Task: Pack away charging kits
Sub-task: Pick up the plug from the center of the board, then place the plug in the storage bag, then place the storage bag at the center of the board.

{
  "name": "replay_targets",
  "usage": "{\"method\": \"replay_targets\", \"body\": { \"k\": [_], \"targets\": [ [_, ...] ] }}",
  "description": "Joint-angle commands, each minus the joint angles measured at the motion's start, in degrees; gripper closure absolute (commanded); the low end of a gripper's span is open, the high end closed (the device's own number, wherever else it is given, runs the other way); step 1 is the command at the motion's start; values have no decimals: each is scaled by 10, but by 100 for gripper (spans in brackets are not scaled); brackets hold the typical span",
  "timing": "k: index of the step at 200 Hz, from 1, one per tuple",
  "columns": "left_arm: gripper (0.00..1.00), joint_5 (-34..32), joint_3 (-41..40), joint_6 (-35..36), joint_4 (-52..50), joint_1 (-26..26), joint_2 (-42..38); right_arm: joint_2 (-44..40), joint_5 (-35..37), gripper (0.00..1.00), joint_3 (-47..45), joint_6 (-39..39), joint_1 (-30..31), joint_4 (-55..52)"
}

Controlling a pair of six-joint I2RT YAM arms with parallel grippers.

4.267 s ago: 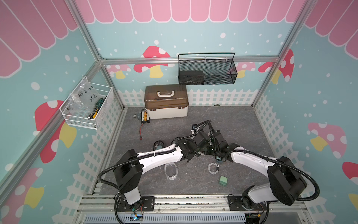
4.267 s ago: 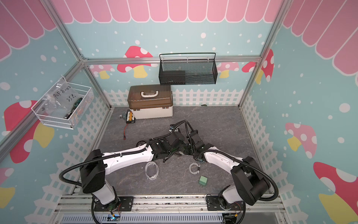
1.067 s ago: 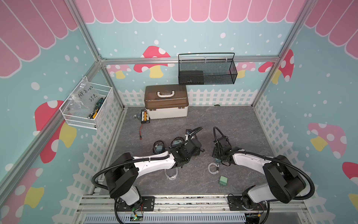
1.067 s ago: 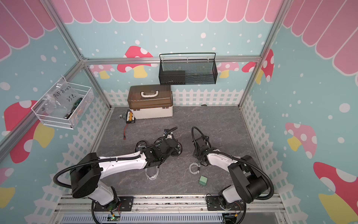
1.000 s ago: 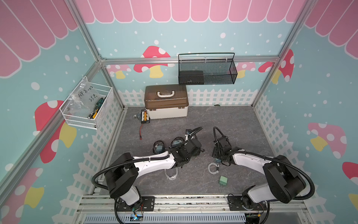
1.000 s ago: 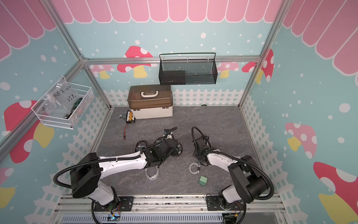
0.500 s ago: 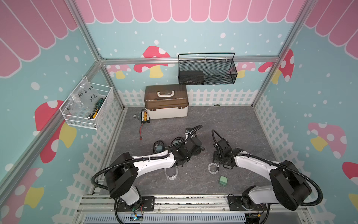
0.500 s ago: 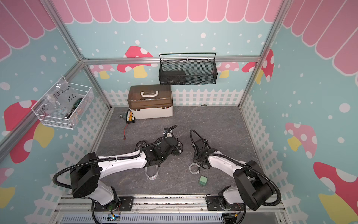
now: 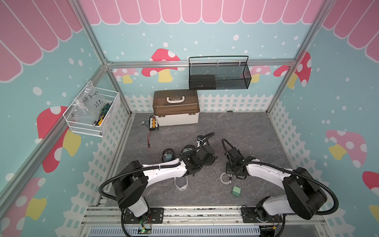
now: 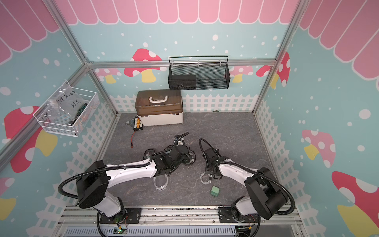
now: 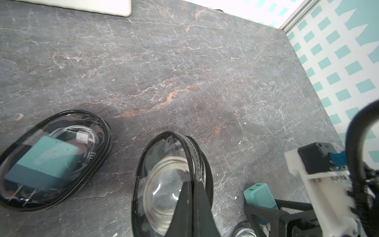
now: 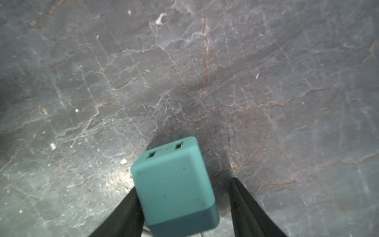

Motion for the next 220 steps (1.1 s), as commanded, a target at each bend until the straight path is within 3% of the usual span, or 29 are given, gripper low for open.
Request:
{"method": "replay_targets", "body": {
  "k": [1, 55, 82, 137, 220],
  "targets": [
    [100, 6, 12, -13, 8, 3, 6, 30, 9, 44, 11, -1, 3, -5],
    [100, 19, 13, -9, 12, 3, 5, 14, 16, 64, 14, 4, 3, -7],
    [100, 28, 9, -10, 26, 3, 9, -22, -15, 81, 15, 4, 3, 5],
    [100, 82, 0, -24, 64, 9, 27, -90, -93, 84, 25, -4, 42, 91],
    [100, 162, -52, -41, 192, 16, 29, -37, -90, 87, 36, -6, 75, 165]
  ]
}}
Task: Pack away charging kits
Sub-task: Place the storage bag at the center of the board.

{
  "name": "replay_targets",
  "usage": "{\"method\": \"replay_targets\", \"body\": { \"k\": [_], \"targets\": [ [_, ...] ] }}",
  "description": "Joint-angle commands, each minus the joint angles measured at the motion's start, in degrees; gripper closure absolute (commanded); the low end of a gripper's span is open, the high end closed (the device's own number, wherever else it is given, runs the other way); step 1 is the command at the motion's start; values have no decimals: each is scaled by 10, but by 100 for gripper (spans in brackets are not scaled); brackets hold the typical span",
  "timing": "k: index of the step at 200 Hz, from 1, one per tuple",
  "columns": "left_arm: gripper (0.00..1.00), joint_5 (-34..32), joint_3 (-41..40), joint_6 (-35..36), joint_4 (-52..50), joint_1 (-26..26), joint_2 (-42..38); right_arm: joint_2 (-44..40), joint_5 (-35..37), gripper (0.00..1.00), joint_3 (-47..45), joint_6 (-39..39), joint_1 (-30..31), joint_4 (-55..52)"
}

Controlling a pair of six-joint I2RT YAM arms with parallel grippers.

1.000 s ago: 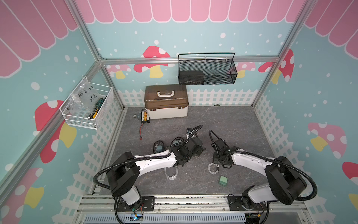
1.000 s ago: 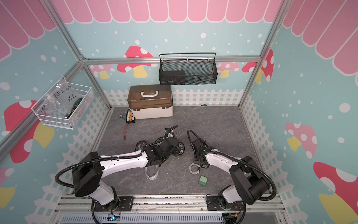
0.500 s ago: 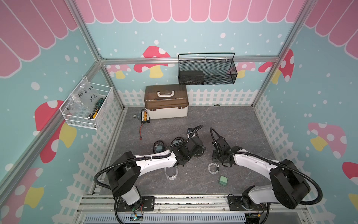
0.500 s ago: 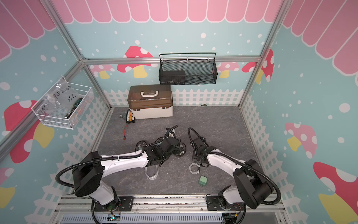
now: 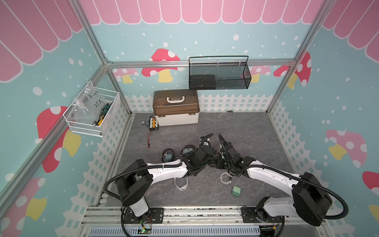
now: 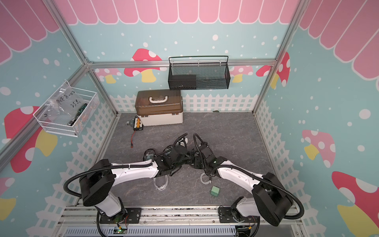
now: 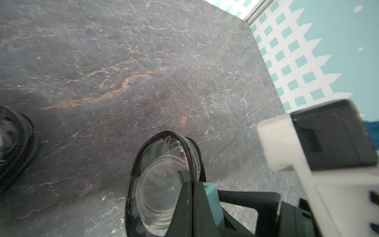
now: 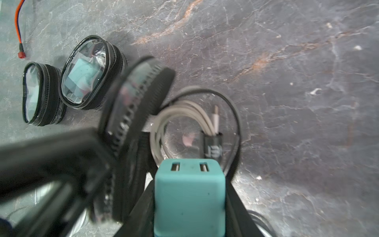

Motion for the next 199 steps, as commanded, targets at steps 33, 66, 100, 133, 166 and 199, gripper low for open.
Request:
{"method": "replay_targets", "body": {
  "k": [33, 66, 100, 133, 166, 199],
  "targets": [
    [100, 68, -41, -49, 117, 6, 10, 34, 23, 85, 16, -5, 4, 47],
    [100, 88, -57, -75, 149, 6, 13, 43, 36, 78, 20, -8, 4, 56],
    [100, 90, -72, -87, 174, 6, 11, 47, 29, 72, 20, -5, 4, 74],
    [100, 87, -74, -88, 177, 6, 15, 59, 15, 50, 22, -4, 4, 83],
    [100, 84, -79, -96, 185, 7, 25, 63, 16, 42, 26, -8, 4, 77],
    [100, 66, -83, -101, 178, 8, 32, 40, 50, 39, 29, -10, 2, 32]
  ]
}}
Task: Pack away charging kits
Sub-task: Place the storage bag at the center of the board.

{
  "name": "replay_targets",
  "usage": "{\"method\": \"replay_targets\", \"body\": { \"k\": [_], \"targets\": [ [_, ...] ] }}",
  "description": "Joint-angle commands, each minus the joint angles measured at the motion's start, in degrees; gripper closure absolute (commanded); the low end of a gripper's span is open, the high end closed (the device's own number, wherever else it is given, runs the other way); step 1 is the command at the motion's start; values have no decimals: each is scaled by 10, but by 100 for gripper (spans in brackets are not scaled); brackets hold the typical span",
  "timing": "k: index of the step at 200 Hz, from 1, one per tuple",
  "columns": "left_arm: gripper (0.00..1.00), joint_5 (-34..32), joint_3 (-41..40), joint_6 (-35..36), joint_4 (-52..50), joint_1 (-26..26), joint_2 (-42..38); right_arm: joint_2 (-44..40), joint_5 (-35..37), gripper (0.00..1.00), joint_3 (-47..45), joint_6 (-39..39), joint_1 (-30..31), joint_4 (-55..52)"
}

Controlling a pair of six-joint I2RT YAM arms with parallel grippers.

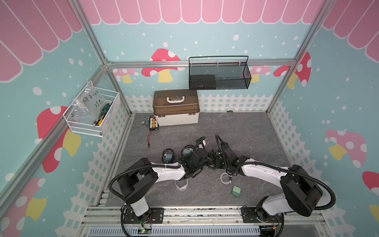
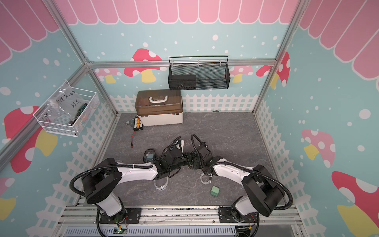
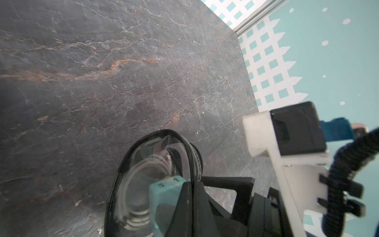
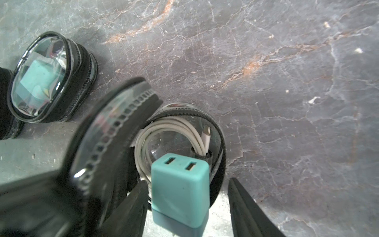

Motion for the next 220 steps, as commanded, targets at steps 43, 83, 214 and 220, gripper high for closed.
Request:
{"method": "replay_targets", "body": {
  "k": [43, 83, 214, 220],
  "targets": [
    [100, -11, -9, -23, 0, -5, 11, -75, 66, 42, 12, 10, -17, -79],
    [100, -2, -13, -27, 11, -4, 14, -88, 69, 44, -27, 34, -35, -95],
    [100, 15, -15, -33, 33, -3, 21, 58, 5, 51, 27, 42, -10, -25],
    [100, 16, -16, -33, 35, -4, 20, 64, 5, 51, 32, 41, -10, -26]
  ]
}}
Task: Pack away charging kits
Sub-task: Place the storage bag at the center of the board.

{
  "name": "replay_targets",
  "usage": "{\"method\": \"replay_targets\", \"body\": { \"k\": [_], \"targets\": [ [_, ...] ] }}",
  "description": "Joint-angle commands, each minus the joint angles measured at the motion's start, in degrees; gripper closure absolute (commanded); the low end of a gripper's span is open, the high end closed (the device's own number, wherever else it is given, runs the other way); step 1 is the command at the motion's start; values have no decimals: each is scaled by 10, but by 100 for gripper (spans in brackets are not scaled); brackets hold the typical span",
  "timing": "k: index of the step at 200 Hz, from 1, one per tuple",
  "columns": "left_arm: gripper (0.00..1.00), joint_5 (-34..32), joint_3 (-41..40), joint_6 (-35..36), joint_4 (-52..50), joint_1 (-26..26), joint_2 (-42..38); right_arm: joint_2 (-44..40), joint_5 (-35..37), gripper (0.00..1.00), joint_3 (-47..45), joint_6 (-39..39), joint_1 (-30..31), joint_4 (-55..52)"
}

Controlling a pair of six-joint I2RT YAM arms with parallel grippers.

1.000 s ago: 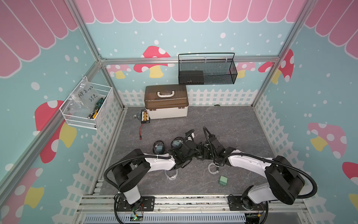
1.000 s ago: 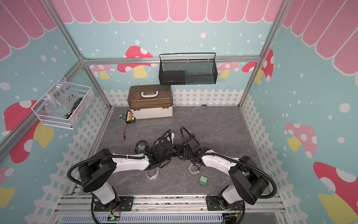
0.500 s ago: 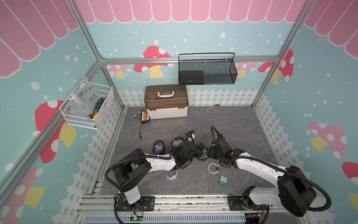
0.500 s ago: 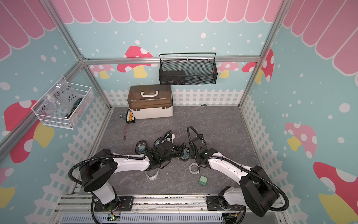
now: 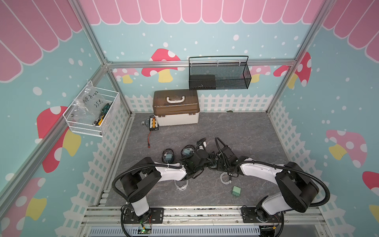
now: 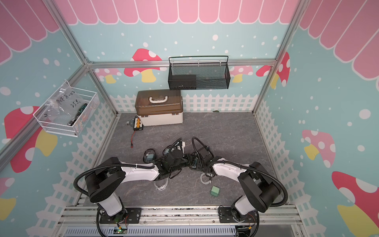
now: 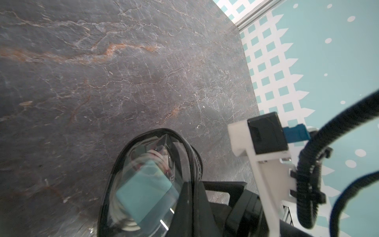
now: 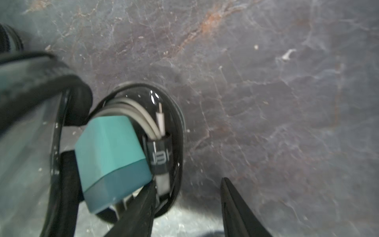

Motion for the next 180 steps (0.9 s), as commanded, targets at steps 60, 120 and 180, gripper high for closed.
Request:
{"method": "replay_targets", "body": {
  "k": [60, 120, 180],
  "targets": [
    [65, 10, -30, -6, 23, 0, -23, 2, 30, 51, 35, -14, 2, -25],
    [24, -24, -98, 27, 27, 0, -133, -96, 50, 43, 1, -32, -12, -58],
    [11, -84, -183, 50, -1, 1, -258, -69, 14, 41, 84, -63, -13, -63]
  ]
}}
